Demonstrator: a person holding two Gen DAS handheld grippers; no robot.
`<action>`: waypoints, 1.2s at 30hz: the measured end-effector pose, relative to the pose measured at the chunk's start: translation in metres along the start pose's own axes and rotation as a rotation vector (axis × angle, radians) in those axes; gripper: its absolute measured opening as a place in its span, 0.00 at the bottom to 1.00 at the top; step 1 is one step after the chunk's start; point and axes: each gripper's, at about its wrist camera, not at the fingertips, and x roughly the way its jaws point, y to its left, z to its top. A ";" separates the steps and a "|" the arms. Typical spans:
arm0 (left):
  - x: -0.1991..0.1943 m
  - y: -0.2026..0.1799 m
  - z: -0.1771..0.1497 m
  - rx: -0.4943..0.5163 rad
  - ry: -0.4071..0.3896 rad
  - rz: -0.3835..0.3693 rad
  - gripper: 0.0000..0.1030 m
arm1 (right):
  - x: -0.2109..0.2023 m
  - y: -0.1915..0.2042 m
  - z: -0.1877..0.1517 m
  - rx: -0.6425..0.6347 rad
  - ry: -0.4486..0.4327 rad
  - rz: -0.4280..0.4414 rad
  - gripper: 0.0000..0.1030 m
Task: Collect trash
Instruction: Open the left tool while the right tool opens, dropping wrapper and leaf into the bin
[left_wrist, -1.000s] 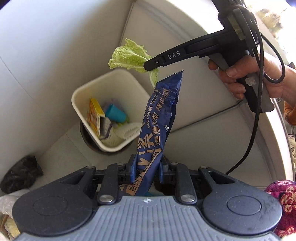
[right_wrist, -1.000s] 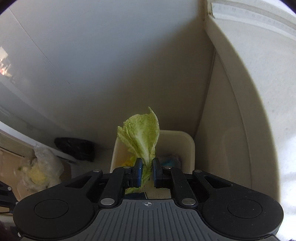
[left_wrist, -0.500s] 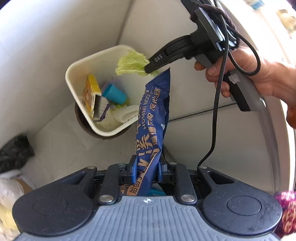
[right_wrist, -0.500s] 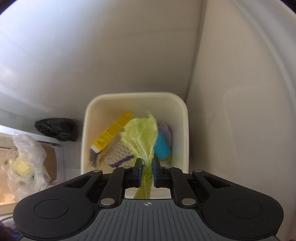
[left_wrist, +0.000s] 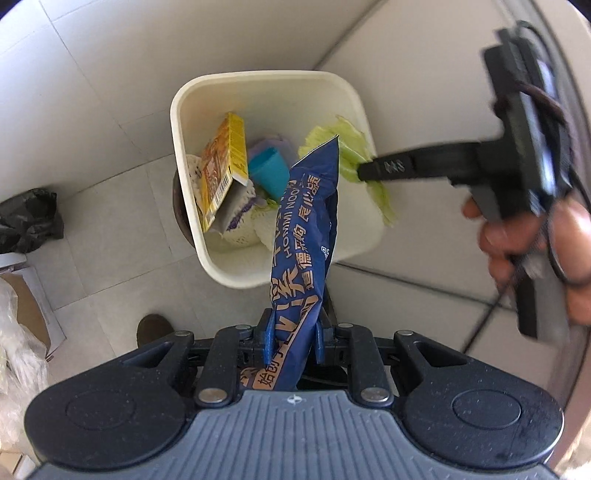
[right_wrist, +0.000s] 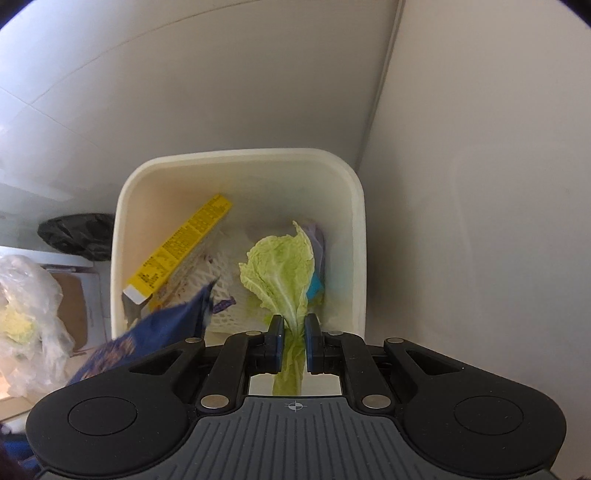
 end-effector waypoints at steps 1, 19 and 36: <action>0.001 0.005 0.000 -0.007 0.002 0.011 0.18 | 0.002 -0.001 0.000 -0.002 0.003 0.000 0.09; 0.052 0.046 0.041 -0.103 0.025 0.032 0.25 | 0.020 0.002 -0.003 0.025 0.054 0.014 0.10; 0.044 0.065 0.026 -0.106 0.001 0.063 0.57 | 0.036 -0.002 0.012 0.092 0.073 0.047 0.11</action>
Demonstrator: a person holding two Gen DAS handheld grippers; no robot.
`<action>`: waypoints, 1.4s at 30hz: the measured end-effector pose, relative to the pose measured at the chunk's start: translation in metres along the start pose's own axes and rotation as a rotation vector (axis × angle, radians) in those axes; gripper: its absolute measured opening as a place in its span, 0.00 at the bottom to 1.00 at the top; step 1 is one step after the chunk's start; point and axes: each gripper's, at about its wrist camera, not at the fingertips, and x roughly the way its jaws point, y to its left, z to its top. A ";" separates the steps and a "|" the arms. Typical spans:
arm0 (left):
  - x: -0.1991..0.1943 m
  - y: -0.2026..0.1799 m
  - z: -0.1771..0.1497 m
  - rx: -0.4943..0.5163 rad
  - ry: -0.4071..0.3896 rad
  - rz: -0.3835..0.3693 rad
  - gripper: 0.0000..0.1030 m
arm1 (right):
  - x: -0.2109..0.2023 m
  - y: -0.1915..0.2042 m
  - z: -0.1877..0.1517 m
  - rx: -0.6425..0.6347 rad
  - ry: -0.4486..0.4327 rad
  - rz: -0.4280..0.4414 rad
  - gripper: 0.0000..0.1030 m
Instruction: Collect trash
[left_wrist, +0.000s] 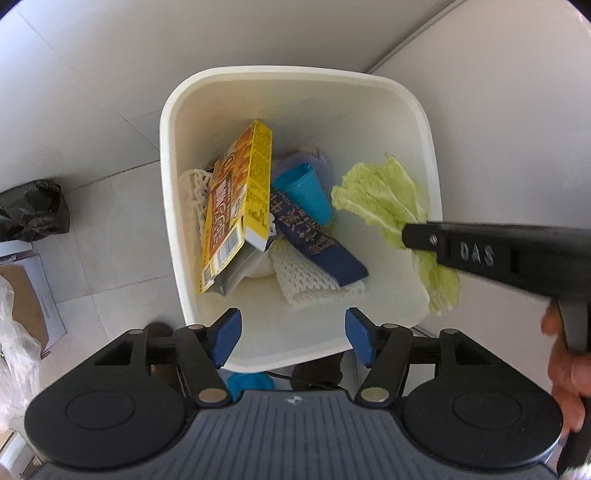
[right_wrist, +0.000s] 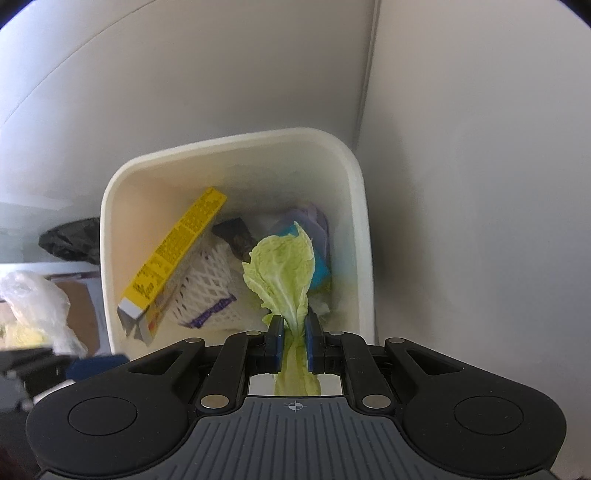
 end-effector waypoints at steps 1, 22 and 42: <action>0.004 0.001 -0.001 -0.001 -0.002 0.003 0.57 | 0.002 0.001 0.002 0.001 0.001 0.004 0.11; 0.000 0.027 -0.020 -0.026 -0.008 0.031 0.61 | 0.016 0.025 0.030 -0.056 0.013 -0.011 0.50; -0.048 0.038 -0.049 0.032 -0.083 0.058 0.77 | -0.036 0.028 -0.001 -0.054 -0.052 -0.007 0.66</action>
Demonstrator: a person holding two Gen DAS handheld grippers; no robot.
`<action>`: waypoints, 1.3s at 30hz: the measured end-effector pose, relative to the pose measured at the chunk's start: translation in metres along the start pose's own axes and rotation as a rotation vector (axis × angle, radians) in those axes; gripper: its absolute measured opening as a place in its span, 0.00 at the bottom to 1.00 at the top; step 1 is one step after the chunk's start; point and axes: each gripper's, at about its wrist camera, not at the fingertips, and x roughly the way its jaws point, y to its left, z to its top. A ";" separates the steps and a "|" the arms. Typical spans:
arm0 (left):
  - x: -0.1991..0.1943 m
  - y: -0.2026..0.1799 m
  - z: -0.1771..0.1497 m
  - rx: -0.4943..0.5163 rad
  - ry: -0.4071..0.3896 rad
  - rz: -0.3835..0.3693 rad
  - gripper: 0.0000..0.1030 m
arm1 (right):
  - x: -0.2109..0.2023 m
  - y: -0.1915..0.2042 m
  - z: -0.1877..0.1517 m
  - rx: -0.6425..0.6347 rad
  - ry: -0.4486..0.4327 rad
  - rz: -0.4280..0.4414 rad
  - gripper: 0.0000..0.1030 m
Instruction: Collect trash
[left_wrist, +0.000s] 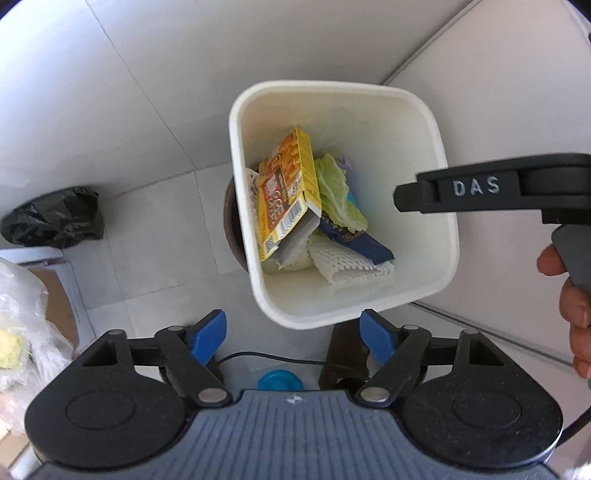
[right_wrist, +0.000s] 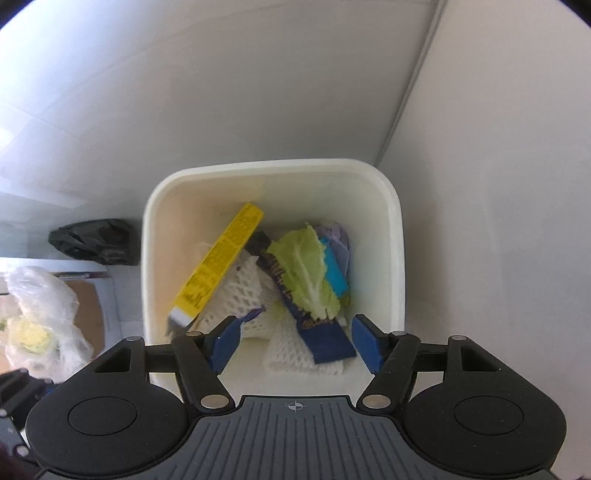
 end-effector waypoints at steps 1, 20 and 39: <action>-0.006 0.001 -0.003 0.007 -0.010 0.008 0.78 | -0.005 0.001 -0.003 -0.005 -0.008 0.001 0.66; -0.114 0.014 -0.060 0.137 -0.183 0.084 0.99 | -0.157 0.045 -0.108 -0.162 -0.325 0.004 0.81; -0.213 -0.055 -0.101 0.422 -0.368 0.004 0.99 | -0.286 0.012 -0.219 0.157 -0.611 -0.180 0.92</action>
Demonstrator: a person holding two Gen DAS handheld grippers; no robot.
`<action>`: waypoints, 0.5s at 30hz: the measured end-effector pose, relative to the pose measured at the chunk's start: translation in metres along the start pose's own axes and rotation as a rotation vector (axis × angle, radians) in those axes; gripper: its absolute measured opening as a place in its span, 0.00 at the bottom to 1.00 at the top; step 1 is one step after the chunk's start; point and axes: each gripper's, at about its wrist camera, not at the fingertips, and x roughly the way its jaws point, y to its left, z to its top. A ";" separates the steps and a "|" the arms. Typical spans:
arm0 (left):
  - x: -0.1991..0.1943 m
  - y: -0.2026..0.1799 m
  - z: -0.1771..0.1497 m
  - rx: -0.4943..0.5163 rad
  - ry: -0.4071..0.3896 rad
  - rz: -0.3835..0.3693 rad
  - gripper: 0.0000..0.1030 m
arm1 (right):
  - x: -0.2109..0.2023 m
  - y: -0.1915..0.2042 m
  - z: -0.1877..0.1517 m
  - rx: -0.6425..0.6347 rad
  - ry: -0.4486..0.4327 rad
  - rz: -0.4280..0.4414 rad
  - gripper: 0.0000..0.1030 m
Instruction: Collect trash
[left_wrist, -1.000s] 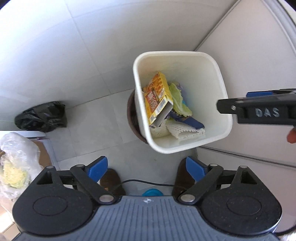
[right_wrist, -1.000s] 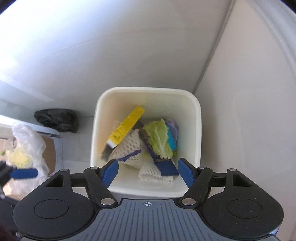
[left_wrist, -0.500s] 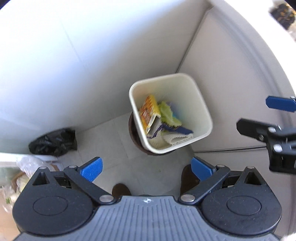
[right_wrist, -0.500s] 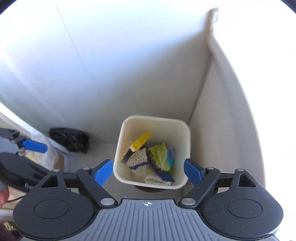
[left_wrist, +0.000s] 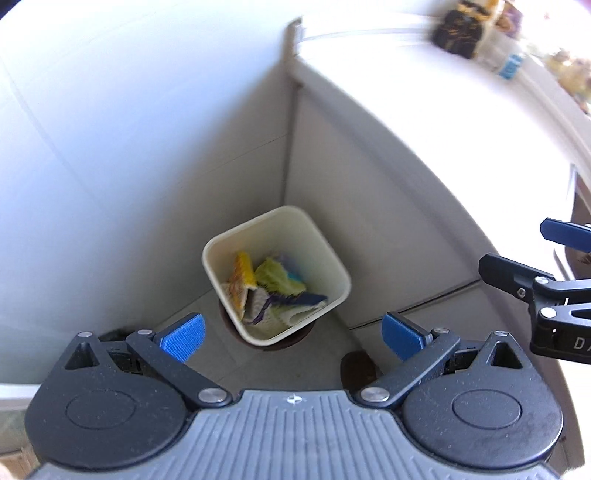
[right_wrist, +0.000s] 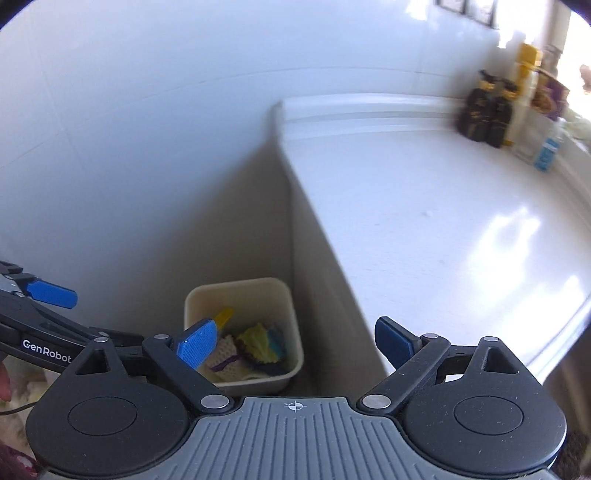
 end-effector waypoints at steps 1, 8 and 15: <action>-0.003 -0.005 0.001 0.014 -0.001 -0.005 0.99 | -0.004 -0.002 -0.001 0.016 -0.006 -0.017 0.93; -0.016 -0.033 -0.002 0.092 -0.019 -0.015 0.99 | -0.046 -0.034 -0.009 0.168 -0.042 -0.132 0.95; -0.038 -0.045 -0.010 0.089 -0.057 0.024 0.99 | -0.074 -0.045 -0.012 0.229 -0.075 -0.207 0.96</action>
